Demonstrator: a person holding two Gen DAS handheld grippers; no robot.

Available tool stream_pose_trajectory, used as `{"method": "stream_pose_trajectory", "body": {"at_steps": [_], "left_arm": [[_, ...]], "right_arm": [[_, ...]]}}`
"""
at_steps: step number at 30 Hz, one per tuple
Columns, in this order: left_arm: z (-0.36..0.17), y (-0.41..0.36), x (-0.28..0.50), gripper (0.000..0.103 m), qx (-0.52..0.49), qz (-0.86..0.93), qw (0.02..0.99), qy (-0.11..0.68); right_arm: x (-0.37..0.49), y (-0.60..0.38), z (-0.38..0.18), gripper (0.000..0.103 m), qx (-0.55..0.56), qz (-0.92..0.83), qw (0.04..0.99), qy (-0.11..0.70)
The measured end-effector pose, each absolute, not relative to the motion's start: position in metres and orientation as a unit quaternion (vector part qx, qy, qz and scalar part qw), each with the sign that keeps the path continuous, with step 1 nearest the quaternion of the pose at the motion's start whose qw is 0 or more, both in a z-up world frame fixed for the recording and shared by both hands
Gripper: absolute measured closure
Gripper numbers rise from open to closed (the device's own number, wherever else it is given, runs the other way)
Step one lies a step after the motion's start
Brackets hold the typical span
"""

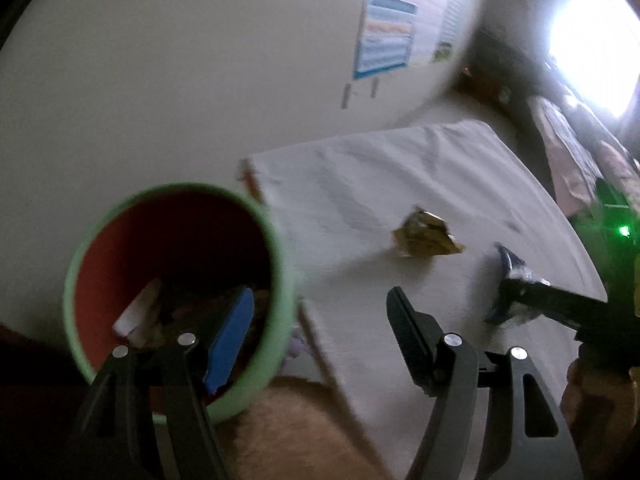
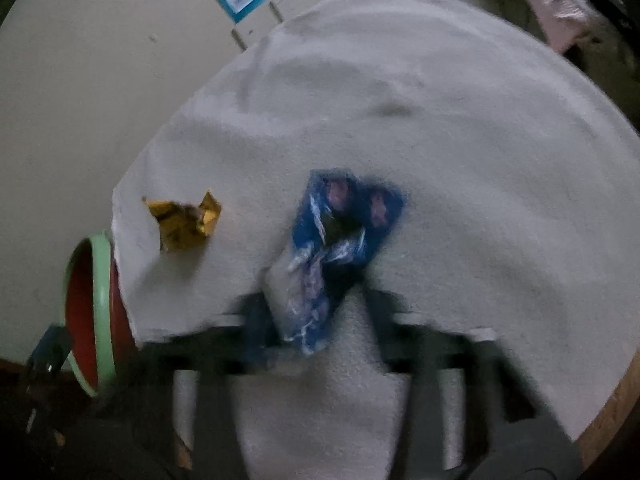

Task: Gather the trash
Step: 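Grasp the blue snack wrapper with the right tool while the left tool grasps the small yellow wrapper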

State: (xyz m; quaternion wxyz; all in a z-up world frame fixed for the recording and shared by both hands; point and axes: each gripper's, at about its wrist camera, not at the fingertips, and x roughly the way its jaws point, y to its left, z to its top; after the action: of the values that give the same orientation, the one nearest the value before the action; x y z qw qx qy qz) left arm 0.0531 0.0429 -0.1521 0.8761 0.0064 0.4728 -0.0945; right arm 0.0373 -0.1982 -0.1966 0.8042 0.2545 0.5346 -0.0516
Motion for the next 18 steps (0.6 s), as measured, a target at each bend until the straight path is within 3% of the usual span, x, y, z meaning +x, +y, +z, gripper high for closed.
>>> {"method": "stream_pose_trajectory", "body": {"at_steps": [8,10,18], "left_arm": [[-0.163,-0.028,0.095,0.037,0.023,-0.130,0.869,0.476],[-0.169,-0.045,0.105,0.032,0.029,-0.134,0.867,0.478],[-0.203,-0.088,0.131,0.032,0.075,-0.121,0.849,0.509]], "right_arm": [[-0.005,-0.226,-0.154,0.092,0.247,-0.005,0.844,0.475],[-0.015,-0.238,-0.147,0.092,0.251,-0.009,0.848,0.466],[-0.037,-0.259,-0.150,0.092,0.273,-0.024,0.848,0.454]]}}
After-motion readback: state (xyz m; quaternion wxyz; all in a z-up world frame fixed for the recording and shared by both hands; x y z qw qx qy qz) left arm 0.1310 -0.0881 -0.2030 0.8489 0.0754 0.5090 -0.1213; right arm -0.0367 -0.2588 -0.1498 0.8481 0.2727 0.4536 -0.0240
